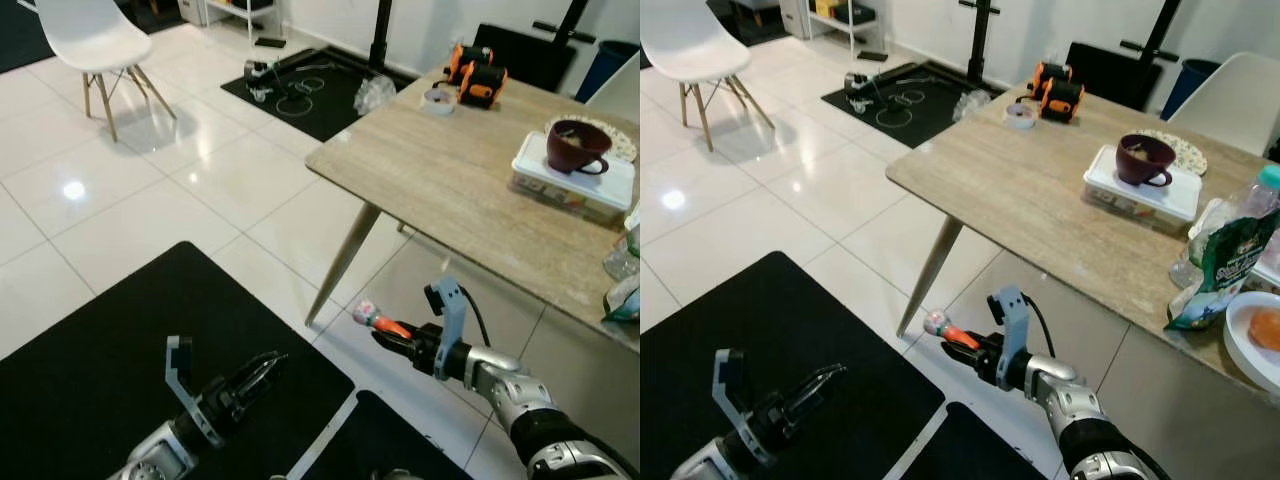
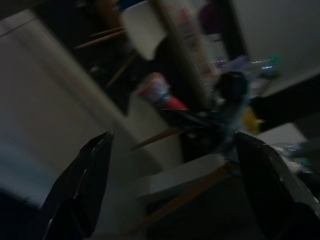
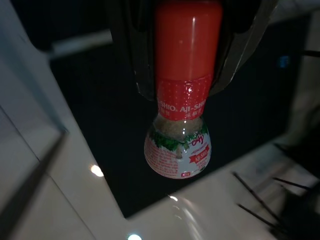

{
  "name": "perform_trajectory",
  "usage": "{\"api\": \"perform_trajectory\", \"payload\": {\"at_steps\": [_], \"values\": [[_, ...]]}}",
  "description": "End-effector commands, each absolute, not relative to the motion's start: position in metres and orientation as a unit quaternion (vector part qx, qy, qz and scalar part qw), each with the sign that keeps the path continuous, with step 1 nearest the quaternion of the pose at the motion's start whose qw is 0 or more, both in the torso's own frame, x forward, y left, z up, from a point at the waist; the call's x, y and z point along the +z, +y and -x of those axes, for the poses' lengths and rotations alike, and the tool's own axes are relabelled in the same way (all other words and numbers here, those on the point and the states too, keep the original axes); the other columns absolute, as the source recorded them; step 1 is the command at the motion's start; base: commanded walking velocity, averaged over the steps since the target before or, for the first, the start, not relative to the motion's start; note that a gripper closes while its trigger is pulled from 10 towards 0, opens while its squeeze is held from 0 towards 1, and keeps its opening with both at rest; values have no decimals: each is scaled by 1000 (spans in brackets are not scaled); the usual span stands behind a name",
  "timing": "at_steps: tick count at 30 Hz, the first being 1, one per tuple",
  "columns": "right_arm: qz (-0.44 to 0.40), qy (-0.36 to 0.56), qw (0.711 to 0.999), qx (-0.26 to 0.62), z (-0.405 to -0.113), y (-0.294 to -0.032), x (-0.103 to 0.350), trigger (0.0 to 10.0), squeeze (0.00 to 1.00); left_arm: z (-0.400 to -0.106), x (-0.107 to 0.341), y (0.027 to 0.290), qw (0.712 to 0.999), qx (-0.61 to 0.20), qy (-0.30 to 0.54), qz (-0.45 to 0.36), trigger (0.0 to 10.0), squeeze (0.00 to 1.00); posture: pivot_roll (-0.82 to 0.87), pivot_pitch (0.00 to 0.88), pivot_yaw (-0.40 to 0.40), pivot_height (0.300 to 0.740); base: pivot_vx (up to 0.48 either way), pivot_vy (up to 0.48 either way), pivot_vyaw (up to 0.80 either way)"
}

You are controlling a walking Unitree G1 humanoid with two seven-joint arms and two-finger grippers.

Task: Restocking fridge

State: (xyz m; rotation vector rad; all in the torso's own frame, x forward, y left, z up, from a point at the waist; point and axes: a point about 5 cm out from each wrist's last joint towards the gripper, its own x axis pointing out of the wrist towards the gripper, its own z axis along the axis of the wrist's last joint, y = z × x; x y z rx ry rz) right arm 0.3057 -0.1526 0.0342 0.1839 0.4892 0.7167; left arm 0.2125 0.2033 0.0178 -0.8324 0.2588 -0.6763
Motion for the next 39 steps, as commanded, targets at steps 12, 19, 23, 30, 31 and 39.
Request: {"api": "perform_trajectory", "payload": {"at_steps": [12, 19, 23, 30, 31, 39], "values": [[-7, 440, 898, -1, -220, -246, -50, 0, 0, -163, -62, 263, 902, 115, 300, 289, 10000, 0, -13, 34, -48, 740, 0, 0, 0], [-4, 510, 856, -82, -160, -264, -78, 10000, 0, -126, -82, 273, 873, 208, 381, 224, 10000, 0, -24, 14, -54, 740, 0, 0, 0], [7, 539, 837, -96, -138, -266, -86, 10000, 0, -111, -89, 270, 858, 222, 411, 214, 10000, 0, -25, 11, -54, 740, 0, 0, 0], [-2, 547, 827, -129, -121, -272, -90, 10000, 0, -95, -102, 246, 839, 179, 485, 173, 10000, 0, -63, 11, -54, 740, 0, 0, 0], [-2, 547, 827, -129, -121, -272, -90, 10000, 0, -95, -102, 246, 839, 179, 485, 173, 10000, 0, -63, 11, -54, 740, 0, 0, 0], [5, 542, 830, -136, -127, -272, -88, 10000, 0, -110, -101, 236, 847, 156, 482, 160, 10000, 0, -79, 20, -12, 740, 0, 0, 0]]}}
